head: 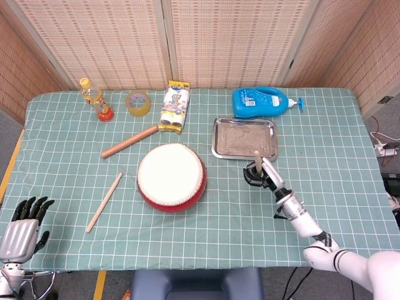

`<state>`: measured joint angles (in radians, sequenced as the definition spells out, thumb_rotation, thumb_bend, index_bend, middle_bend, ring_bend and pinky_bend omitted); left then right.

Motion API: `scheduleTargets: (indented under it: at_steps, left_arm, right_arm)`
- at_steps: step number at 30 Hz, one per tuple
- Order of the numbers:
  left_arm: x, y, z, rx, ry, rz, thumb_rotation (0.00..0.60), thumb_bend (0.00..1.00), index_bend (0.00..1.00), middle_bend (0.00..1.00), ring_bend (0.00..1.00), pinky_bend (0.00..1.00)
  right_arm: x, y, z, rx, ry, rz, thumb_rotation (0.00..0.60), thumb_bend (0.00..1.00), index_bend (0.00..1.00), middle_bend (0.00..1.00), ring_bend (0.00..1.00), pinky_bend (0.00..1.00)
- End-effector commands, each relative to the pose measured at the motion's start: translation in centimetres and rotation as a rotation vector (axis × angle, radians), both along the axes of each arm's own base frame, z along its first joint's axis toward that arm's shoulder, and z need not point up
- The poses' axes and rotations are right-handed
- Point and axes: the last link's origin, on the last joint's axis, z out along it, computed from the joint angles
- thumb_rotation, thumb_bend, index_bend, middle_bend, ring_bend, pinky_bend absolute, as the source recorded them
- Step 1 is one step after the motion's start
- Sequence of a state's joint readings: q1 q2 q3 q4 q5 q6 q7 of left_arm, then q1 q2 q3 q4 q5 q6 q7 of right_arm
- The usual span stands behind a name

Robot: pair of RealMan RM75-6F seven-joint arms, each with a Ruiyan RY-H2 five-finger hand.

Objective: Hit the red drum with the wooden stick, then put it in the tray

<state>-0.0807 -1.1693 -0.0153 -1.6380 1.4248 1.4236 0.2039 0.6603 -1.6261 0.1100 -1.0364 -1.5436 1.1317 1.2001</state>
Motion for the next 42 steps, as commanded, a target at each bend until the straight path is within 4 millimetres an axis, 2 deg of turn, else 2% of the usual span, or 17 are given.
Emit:
scheduleTargets:
  at_steps: [1, 6, 8, 17, 23, 29, 37, 39, 42]
  left_arm:
    - [0.0, 0.0, 0.1, 0.0, 0.0, -0.005, 0.6, 0.32, 0.17, 0.09, 0.0, 0.02]
    - [0.1, 0.0, 0.2, 0.001, -0.003, -0.012, 0.6, 0.32, 0.17, 0.09, 0.0, 0.02]
    - [0.1, 0.0, 0.2, -0.001, -0.003, -0.013, 0.6, 0.32, 0.17, 0.09, 0.0, 0.02]
    - [0.0, -0.1, 0.2, -0.005, -0.009, -0.02, 0.6, 0.32, 0.17, 0.09, 0.0, 0.02]
    - [-0.1, -0.2, 0.2, -0.008, -0.012, -0.022, 0.6, 0.32, 0.17, 0.09, 0.0, 0.02]
    - [-0.3, -0.2, 0.1, -0.011, -0.015, -0.018, 0.6, 0.32, 0.17, 0.09, 0.0, 0.02]
    - [-0.5, -0.3, -0.1, -0.017, -0.019, -0.012, 0.6, 0.32, 0.17, 0.09, 0.0, 0.02]
    - [-0.5, -0.3, -0.1, -0.018, -0.021, -0.013, 0.6, 0.32, 0.17, 0.09, 0.0, 0.02]
    - [-0.5, -0.3, -0.1, -0.019, -0.02, -0.014, 0.6, 0.32, 0.17, 0.09, 0.0, 0.02]
  right_arm:
    - [4.4, -2.5, 2.5, -0.144, 0.354, 0.109, 0.6, 0.68, 1.0, 1.0, 1.0, 1.0]
    - [7.5, -3.4, 2.1, -0.355, 0.762, 0.261, 0.6, 0.68, 1.0, 1.0, 1.0, 1.0]
    - [8.7, -3.5, 1.5, -0.4, 0.875, 0.309, 0.6, 0.68, 1.0, 1.0, 1.0, 1.0]
    - [12.8, -4.9, -0.1, -0.464, 1.097, 0.357, 0.6, 0.68, 1.0, 1.0, 1.0, 1.0]
    - [14.6, -5.7, -0.8, -0.568, 1.254, 0.427, 0.6, 0.68, 1.0, 1.0, 1.0, 1.0]
    - [15.4, -6.0, -1.9, -0.608, 1.35, 0.465, 0.6, 0.68, 1.0, 1.0, 1.0, 1.0]
    - [14.4, -5.9, -3.2, -0.695, 1.543, 0.572, 0.6, 0.68, 1.0, 1.0, 1.0, 1.0]
    - [14.3, -5.9, -3.3, -0.695, 1.541, 0.559, 0.6, 0.68, 1.0, 1.0, 1.0, 1.0]
    - [14.6, -6.0, -2.8, -0.658, 1.435, 0.474, 0.6, 0.68, 1.0, 1.0, 1.0, 1.0]
